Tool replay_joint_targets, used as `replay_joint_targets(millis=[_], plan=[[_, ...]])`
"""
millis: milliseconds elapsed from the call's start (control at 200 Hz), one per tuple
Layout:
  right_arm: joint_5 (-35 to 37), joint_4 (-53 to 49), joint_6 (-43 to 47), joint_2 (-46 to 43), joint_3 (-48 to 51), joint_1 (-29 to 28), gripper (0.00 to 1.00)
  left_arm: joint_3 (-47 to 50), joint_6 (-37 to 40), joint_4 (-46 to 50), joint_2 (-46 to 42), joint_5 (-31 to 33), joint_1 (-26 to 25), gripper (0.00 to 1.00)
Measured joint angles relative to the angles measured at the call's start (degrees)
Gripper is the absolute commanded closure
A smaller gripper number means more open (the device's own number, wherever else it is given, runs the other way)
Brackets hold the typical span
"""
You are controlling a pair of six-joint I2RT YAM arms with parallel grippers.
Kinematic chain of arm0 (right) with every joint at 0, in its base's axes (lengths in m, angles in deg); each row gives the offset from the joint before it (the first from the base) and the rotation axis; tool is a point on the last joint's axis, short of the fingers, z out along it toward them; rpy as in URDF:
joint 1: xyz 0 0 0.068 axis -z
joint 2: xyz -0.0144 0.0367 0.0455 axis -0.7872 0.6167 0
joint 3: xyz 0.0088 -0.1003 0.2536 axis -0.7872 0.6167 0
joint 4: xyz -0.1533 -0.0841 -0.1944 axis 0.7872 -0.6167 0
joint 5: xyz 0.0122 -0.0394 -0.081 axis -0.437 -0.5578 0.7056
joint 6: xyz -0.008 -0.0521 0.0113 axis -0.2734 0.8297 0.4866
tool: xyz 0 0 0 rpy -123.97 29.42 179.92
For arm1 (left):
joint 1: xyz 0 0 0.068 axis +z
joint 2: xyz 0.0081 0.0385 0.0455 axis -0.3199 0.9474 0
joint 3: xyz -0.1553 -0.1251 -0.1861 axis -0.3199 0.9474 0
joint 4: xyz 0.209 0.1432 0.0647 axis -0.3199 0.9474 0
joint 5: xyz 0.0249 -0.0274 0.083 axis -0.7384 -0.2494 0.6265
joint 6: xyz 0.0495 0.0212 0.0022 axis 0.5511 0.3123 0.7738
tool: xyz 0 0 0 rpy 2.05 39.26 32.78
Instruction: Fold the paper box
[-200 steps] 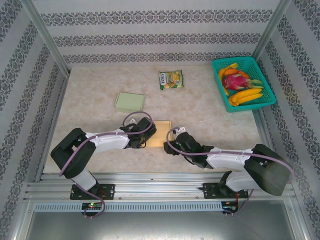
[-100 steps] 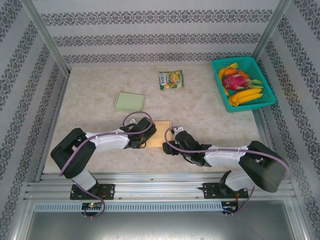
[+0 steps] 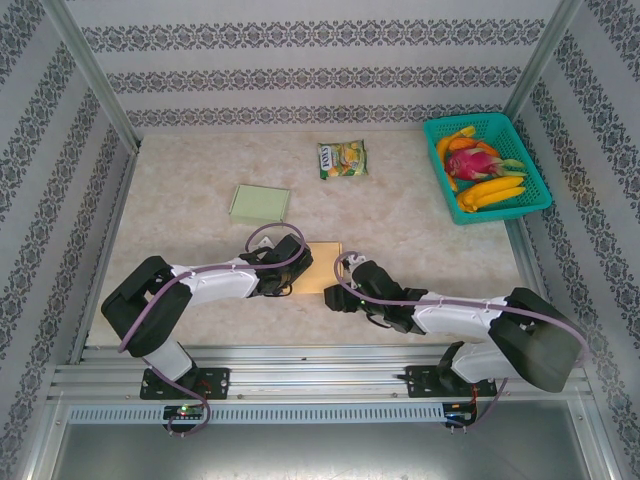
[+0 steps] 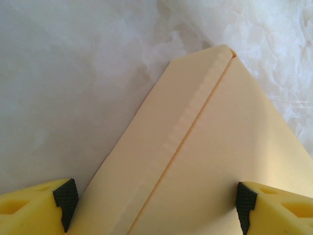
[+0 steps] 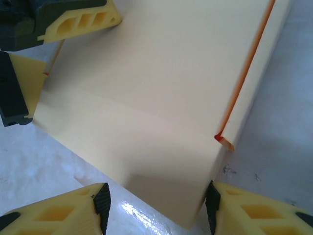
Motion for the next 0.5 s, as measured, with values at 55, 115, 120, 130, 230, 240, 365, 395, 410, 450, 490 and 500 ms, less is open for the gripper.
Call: replay_joint_targets(millis=[55, 115, 120, 130, 230, 240, 365, 395, 410, 450, 490, 500], plan=[[0.2, -0.2, 0.2, 0.0, 0.0, -0.1, 0.47, 0.0, 0.0, 0.0, 0.0, 0.0, 0.0, 0.16], [0.4, -0.3, 0.4, 0.0, 0.0, -0.1, 0.48, 0.0, 0.0, 0.0, 0.0, 0.0, 0.0, 0.16], [0.4, -0.3, 0.4, 0.0, 0.0, -0.1, 0.48, 0.0, 0.0, 0.0, 0.0, 0.0, 0.0, 0.16], [0.5, -0.3, 0.4, 0.0, 0.0, -0.1, 0.48, 0.0, 0.0, 0.0, 0.0, 0.0, 0.0, 0.16], [0.6, -0.2, 0.4, 0.1, 0.0, -0.1, 0.48, 0.0, 0.0, 0.0, 0.0, 0.0, 0.0, 0.16], [0.7, -0.2, 0.5, 0.2, 0.0, -0.1, 0.48, 0.0, 0.0, 0.0, 0.0, 0.0, 0.0, 0.16], [1.2, 0.3, 0.9, 1.2, 0.0, -0.1, 0.49, 0.0, 0.0, 0.0, 0.0, 0.0, 0.0, 0.16], [1.3, 0.5, 1.0, 1.5, 0.0, -0.1, 0.5, 0.0, 0.0, 0.0, 0.0, 0.0, 0.0, 0.16], [1.5, 0.6, 1.1, 1.6, 0.0, -0.1, 0.5, 0.0, 0.0, 0.0, 0.0, 0.0, 0.0, 0.16], [1.6, 0.8, 1.4, 1.9, 0.0, -0.1, 0.5, 0.0, 0.0, 0.0, 0.0, 0.0, 0.0, 0.16], [1.7, 0.9, 1.6, 2.2, 0.0, -0.1, 0.5, 0.0, 0.0, 0.0, 0.0, 0.0, 0.0, 0.16], [1.8, 1.0, 1.7, 2.3, 0.0, -0.2, 0.5, 0.0, 0.0, 0.0, 0.0, 0.0, 0.0, 0.16]])
